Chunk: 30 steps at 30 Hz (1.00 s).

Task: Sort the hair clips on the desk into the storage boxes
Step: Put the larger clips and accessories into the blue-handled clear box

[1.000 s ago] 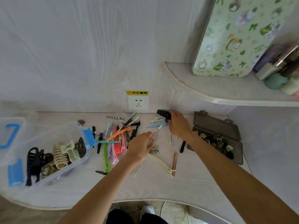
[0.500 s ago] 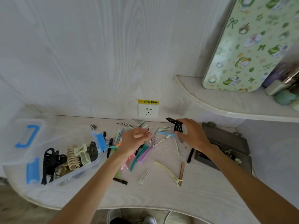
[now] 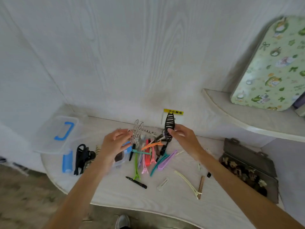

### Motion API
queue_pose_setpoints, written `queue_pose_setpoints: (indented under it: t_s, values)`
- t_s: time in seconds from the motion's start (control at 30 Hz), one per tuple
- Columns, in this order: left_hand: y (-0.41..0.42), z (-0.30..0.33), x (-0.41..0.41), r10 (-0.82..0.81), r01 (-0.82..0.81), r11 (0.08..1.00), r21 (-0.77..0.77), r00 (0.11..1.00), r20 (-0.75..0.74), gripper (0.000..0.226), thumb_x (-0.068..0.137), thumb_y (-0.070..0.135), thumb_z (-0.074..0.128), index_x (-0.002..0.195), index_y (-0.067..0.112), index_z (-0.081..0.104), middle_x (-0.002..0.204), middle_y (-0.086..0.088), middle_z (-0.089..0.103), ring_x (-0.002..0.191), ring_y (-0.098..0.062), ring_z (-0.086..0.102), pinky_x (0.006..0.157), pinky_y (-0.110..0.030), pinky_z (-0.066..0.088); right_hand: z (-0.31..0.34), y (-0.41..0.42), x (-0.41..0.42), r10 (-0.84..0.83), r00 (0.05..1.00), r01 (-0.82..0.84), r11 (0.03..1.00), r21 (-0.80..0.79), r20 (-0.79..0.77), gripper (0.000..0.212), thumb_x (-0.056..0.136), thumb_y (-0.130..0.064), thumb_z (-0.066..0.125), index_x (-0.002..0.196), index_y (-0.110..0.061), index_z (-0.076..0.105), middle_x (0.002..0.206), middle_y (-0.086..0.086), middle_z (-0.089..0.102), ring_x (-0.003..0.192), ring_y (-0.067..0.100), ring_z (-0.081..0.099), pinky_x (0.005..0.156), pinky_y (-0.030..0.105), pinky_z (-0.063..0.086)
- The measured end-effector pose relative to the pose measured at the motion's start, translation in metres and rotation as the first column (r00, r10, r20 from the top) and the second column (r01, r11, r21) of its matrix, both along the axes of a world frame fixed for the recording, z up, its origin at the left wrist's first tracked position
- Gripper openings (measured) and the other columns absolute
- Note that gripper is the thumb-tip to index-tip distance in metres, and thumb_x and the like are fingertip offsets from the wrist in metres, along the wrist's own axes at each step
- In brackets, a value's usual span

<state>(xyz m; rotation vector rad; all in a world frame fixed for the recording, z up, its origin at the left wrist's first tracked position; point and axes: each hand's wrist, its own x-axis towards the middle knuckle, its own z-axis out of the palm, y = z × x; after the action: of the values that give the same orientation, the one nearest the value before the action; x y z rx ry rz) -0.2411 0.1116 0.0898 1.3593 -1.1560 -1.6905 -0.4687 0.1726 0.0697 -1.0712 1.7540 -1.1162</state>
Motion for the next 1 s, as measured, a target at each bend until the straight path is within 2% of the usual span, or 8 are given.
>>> queue_pose_setpoints:
  t_s: [0.1, 0.27, 0.4, 0.5, 0.6, 0.7, 0.9, 1.0]
  values:
    - [-0.001, 0.004, 0.048, 0.170, -0.170, 0.985, 0.015, 0.985, 0.013, 0.009, 0.089, 0.013, 0.059, 0.096, 0.010, 0.062, 0.098, -0.010, 0.067, 0.092, -0.023, 0.065, 0.087, -0.032, 0.053, 0.008, -0.029, 0.053, 0.117, 0.974, -0.130, 0.990, 0.054, 0.196, 0.036, 0.090, -0.030, 0.058, 0.123, -0.016, 0.055, 0.112, 0.004, 0.065, 0.100, 0.019, 0.064, 0.086, 0.026, 0.050]
    - [-0.001, -0.005, 0.096, 0.374, -0.368, 0.925, 0.098, 0.927, -0.043, 0.015, 0.093, 0.008, 0.051, 0.106, 0.003, 0.057, 0.096, -0.008, 0.065, 0.092, -0.022, 0.062, 0.091, -0.035, 0.049, 0.011, -0.055, 0.126, 0.244, 0.946, -0.274, 0.954, 0.124, 0.214, 0.038, 0.091, -0.029, 0.057, 0.123, -0.013, 0.047, 0.099, -0.001, 0.062, 0.092, 0.017, 0.061, 0.081, 0.027, 0.050]
    - [-0.005, -0.020, 0.106, 0.423, -0.419, 0.895, 0.154, 0.906, 0.007, 0.008, 0.092, 0.007, 0.054, 0.098, 0.004, 0.057, 0.092, -0.010, 0.064, 0.095, -0.025, 0.061, 0.090, -0.036, 0.048, -0.006, -0.067, 0.160, 0.420, 0.902, -0.387, 0.889, 0.245, -0.100, 0.051, 0.090, -0.038, 0.055, 0.132, -0.015, 0.033, 0.108, 0.006, 0.067, 0.100, 0.025, 0.063, 0.093, 0.039, 0.047]
    - [-0.007, -0.030, 0.106, 0.406, -0.417, 0.900, 0.128, 0.908, 0.103, 0.004, 0.091, 0.004, 0.055, 0.094, 0.003, 0.057, 0.088, -0.014, 0.062, 0.083, -0.024, 0.060, 0.081, -0.033, 0.052, -0.016, -0.070, 0.176, 0.478, 0.773, -0.380, 0.875, 0.300, -0.416, 0.052, 0.090, -0.040, 0.053, 0.129, -0.012, 0.032, 0.105, 0.010, 0.068, 0.096, 0.029, 0.064, 0.073, 0.032, 0.045]
    - [-0.006, -0.041, 0.107, 0.286, -0.259, 0.958, -0.122, 0.846, 0.450, 0.007, 0.086, 0.014, 0.064, 0.081, 0.019, 0.064, 0.092, -0.005, 0.069, 0.081, -0.022, 0.065, 0.083, -0.037, 0.053, -0.023, -0.069, 0.186, 0.471, 0.592, -0.365, 0.880, 0.304, -0.653, 0.044, 0.090, -0.041, 0.052, 0.117, -0.006, 0.045, 0.101, 0.012, 0.065, 0.092, 0.031, 0.062, 0.066, 0.032, 0.041]
    - [-0.002, -0.037, 0.104, 0.182, 0.021, 0.973, -0.230, 0.539, 0.822, 0.005, 0.081, 0.031, 0.067, 0.085, 0.032, 0.069, 0.084, 0.012, 0.068, 0.079, -0.013, 0.062, 0.073, -0.026, 0.048, -0.027, -0.064, 0.191, 0.447, 0.475, -0.390, 0.879, 0.274, -0.758, 0.034, 0.092, -0.039, 0.051, 0.099, -0.006, 0.055, 0.098, 0.011, 0.064, 0.092, 0.028, 0.061, 0.063, 0.031, 0.035]
    - [-0.002, -0.033, 0.100, 0.158, 0.202, 0.947, -0.249, 0.381, 0.911, 0.011, 0.080, 0.036, 0.067, 0.088, 0.029, 0.069, 0.099, 0.012, 0.064, 0.085, -0.014, 0.063, 0.071, -0.028, 0.043, -0.042, -0.054, 0.182, 0.316, 0.222, -0.500, 0.849, 0.170, -0.923, 0.038, 0.088, -0.036, 0.054, 0.070, -0.007, 0.070, 0.092, 0.008, 0.062, 0.099, 0.029, 0.053, 0.087, 0.042, 0.042]
    - [0.001, -0.042, 0.104, 0.106, 0.276, 0.939, -0.206, 0.336, 0.936, 0.021, 0.079, 0.042, 0.067, 0.093, 0.028, 0.063, 0.111, 0.012, 0.057, 0.087, -0.011, 0.057, 0.071, -0.027, 0.038, -0.055, -0.052, 0.165, 0.392, 0.185, -0.552, 0.800, 0.235, -0.901, 0.048, 0.096, -0.036, 0.035, 0.075, -0.011, 0.070, 0.084, 0.006, 0.065, 0.098, 0.027, 0.052, 0.096, 0.044, 0.036]
